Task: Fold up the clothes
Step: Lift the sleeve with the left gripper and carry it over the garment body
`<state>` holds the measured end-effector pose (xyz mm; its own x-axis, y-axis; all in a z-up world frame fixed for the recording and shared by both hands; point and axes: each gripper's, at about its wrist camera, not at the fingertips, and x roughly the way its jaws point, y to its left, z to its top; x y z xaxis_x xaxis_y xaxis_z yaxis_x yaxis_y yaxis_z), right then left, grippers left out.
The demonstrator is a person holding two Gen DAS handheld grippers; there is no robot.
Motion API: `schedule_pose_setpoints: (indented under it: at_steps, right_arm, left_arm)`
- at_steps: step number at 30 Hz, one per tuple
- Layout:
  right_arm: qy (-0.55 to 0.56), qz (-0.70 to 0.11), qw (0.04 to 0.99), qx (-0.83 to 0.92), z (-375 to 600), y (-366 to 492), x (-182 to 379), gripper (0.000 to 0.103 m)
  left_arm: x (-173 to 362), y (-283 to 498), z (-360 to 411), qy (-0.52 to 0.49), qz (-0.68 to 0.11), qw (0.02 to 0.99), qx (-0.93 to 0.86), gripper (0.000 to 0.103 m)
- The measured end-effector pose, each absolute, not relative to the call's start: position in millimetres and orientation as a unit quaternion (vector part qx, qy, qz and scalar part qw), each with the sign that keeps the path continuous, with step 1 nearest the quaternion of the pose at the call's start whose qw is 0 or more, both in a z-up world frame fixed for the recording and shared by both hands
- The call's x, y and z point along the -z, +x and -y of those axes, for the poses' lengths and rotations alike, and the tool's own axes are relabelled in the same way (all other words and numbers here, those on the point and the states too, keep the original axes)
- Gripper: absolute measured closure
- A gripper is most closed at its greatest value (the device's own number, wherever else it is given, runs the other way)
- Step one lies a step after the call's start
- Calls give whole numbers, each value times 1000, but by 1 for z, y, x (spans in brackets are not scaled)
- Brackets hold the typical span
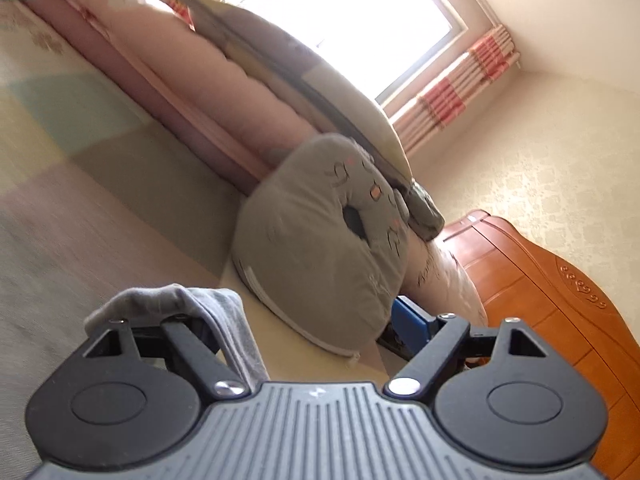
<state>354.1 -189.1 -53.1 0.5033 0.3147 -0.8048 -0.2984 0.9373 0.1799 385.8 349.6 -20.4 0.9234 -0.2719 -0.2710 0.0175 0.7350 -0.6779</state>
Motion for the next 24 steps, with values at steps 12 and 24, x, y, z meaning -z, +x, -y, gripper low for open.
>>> schedule_pose_setpoints:
  at_steps: [12,24]
  right_arm:
    - [16,-463,869,-173,192,365,52,0]
    - [6,-462,872,-163,199,367,47,0]
  left_arm:
    - [24,370,-373,-341,-207,917,23,21]
    - [23,365,-366,-228,-305,922,-71,21]
